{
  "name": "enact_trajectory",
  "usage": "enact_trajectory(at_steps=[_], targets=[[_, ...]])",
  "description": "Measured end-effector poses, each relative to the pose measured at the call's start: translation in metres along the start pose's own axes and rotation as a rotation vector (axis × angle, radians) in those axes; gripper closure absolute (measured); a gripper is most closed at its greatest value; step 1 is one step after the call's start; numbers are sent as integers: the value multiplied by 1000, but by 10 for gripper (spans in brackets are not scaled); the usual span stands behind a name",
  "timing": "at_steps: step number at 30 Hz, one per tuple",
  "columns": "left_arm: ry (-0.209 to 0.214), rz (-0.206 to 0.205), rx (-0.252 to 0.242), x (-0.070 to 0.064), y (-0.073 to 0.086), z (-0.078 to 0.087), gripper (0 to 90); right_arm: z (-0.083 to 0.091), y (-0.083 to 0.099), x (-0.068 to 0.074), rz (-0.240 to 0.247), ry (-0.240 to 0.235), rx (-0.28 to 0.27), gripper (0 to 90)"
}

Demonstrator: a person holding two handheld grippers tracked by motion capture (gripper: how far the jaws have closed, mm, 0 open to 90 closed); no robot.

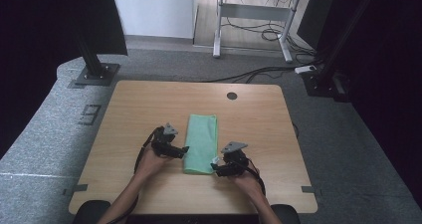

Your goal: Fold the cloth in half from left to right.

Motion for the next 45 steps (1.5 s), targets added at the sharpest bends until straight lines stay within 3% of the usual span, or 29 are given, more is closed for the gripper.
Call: enact_trajectory(at_steps=[8,12,17,21,26,33,45], targets=[[27,9,-26,-6,16,27,58,11,2,-14,-23,29,-13,175],[8,-14,-12,-9,26,36,38,18,6,-21,-33,50,-16,141],[-10,-8,-2,-8,41,45,23,23,12,-30,-44,65,-10,118],[-25,-1,6,-6,54,50,5,26,18,-37,-67,84,-8,51],[-47,7,22,0,67,50,0,27,25,-45,-99,105,-10,0],[-49,32,42,9,76,41,0,18,36,-54,-121,118,14,0],[-50,17,64,6,78,33,0,9,46,-60,-131,125,30,0]])
Point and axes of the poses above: each handheld gripper's, and its own axes: z roughly backward along the jaws, y roughly out of its underside, x roughly to its left, the point moved 3 cm from there along -z, roughly forward along the jaws, and after that the axes turned 6 degrees about x, right-handed, at the moved point
